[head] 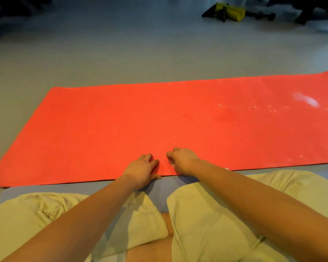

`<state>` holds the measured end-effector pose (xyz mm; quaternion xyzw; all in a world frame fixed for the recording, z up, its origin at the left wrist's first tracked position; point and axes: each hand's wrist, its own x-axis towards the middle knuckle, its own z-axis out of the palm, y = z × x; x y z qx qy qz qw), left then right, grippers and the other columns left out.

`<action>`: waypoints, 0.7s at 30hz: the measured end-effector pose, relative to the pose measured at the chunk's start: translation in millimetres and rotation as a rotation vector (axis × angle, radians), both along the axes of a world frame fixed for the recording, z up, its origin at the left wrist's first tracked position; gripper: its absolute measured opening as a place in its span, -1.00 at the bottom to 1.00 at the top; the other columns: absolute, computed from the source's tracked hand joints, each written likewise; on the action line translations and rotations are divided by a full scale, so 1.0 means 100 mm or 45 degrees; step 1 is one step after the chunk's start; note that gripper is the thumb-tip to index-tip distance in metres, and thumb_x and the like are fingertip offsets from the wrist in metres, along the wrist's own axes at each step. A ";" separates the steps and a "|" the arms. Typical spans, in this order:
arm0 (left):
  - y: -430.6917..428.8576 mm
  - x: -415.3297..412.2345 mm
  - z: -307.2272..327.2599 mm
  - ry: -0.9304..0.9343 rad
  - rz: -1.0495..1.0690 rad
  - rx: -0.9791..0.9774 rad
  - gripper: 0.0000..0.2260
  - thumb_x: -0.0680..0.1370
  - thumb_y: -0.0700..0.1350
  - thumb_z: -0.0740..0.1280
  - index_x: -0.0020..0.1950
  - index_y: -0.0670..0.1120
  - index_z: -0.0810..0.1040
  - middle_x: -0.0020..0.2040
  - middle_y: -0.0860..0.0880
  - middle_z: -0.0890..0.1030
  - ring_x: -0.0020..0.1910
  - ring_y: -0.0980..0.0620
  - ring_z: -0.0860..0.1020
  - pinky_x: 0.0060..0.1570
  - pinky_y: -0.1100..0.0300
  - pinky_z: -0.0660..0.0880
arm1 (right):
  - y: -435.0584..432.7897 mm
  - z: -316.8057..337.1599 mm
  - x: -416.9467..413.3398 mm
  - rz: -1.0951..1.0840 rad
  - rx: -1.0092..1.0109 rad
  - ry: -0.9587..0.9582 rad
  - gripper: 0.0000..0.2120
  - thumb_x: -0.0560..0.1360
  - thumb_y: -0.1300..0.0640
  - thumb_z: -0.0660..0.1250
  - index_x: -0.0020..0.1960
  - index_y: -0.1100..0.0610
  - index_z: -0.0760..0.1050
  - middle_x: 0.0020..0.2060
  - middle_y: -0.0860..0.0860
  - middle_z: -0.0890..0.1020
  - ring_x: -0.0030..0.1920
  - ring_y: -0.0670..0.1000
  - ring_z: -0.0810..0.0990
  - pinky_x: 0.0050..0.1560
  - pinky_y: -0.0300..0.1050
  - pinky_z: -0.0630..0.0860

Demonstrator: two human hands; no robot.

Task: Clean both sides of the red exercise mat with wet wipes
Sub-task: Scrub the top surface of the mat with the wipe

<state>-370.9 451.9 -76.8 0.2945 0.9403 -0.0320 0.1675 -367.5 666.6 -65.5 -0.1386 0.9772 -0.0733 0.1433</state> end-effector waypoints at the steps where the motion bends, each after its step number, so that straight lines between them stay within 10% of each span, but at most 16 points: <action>1: 0.00 0.02 0.02 0.033 -0.026 -0.018 -0.42 0.62 0.29 0.27 0.53 -0.01 0.38 0.42 -0.11 0.39 0.40 -0.17 0.39 0.20 -0.08 0.52 | 0.04 0.03 0.02 0.023 0.006 -0.060 -0.86 0.50 0.20 0.28 0.02 0.03 0.53 0.01 0.09 0.53 -0.01 0.20 0.58 -0.21 -0.07 0.37; 7: 0.13 0.09 0.17 0.154 -0.189 -0.142 -0.67 0.55 -0.13 0.32 0.32 -0.04 0.47 0.23 -0.10 0.46 0.22 -0.17 0.47 -0.16 -0.03 0.39 | 0.12 0.15 0.07 0.018 0.086 -0.235 -0.68 0.34 0.04 0.47 0.05 0.05 0.52 0.02 0.07 0.49 -0.01 0.15 0.56 -0.08 -0.01 0.55; 21: 0.10 -0.27 0.82 0.382 -0.255 -0.344 -0.66 0.62 -0.28 0.26 0.37 -0.04 0.51 0.31 -0.10 0.41 0.28 -0.13 0.45 -0.12 -0.01 0.44 | -0.23 0.14 0.31 -0.170 0.199 0.163 -0.48 0.42 0.37 0.37 0.31 0.15 0.30 0.22 0.12 0.38 0.15 0.19 0.42 -0.23 -0.04 0.38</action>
